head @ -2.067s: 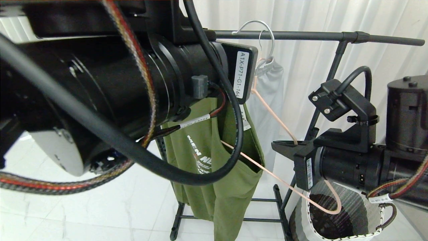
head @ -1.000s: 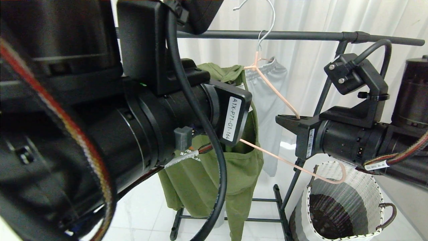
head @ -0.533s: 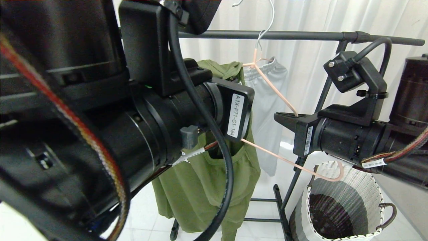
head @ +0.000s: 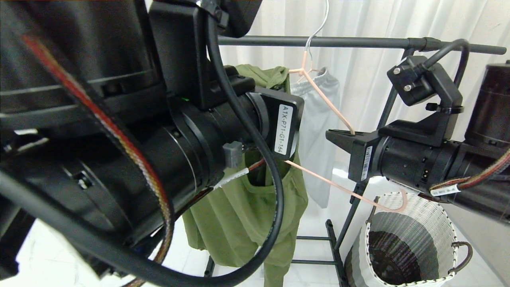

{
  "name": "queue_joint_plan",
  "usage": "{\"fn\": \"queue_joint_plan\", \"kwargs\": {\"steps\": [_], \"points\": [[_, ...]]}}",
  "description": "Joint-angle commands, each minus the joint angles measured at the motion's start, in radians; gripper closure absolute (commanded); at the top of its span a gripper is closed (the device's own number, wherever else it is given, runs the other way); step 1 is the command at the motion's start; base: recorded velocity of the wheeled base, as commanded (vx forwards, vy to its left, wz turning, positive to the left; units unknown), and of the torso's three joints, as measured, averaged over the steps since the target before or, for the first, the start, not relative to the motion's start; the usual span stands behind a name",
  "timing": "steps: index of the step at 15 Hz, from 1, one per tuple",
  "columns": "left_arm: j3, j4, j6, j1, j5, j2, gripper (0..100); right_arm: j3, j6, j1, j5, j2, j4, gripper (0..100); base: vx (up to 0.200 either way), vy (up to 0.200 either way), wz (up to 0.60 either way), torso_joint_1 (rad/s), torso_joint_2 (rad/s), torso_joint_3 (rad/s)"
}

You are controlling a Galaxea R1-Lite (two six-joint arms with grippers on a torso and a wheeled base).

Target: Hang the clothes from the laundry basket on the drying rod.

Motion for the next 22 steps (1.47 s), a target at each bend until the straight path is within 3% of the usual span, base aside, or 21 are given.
{"fn": "queue_joint_plan", "kwargs": {"steps": [1,5,10,19,20,22], "points": [[-0.001,-0.006,0.001,0.003,-0.002,0.002,100,0.002,-0.001,0.002,0.000,0.000,-0.007,100,0.000,0.000,0.00,0.000,0.00,0.000],[-0.047,-0.049,0.050,0.001,-0.003,0.006,100,0.011,-0.003,0.028,0.000,0.000,-0.033,100,0.000,0.000,0.00,0.000,0.00,0.000],[-0.067,-0.049,0.051,-0.002,-0.032,0.006,100,0.007,-0.001,0.036,0.000,0.033,-0.058,100,0.000,0.000,0.00,0.000,0.00,0.000],[0.006,-0.049,0.051,0.000,-0.031,-0.021,100,-0.001,-0.003,0.016,-0.001,0.024,-0.068,100,0.000,0.000,0.00,0.000,0.00,0.000],[0.006,-0.049,0.051,0.000,-0.031,-0.021,0,-0.001,-0.004,0.016,-0.001,0.018,-0.068,100,0.000,0.000,0.00,0.000,0.00,0.000],[0.006,-0.049,0.051,0.000,-0.031,-0.021,0,0.002,-0.012,0.016,-0.001,0.003,-0.068,100,0.000,0.000,0.00,0.000,0.00,0.000]]}}
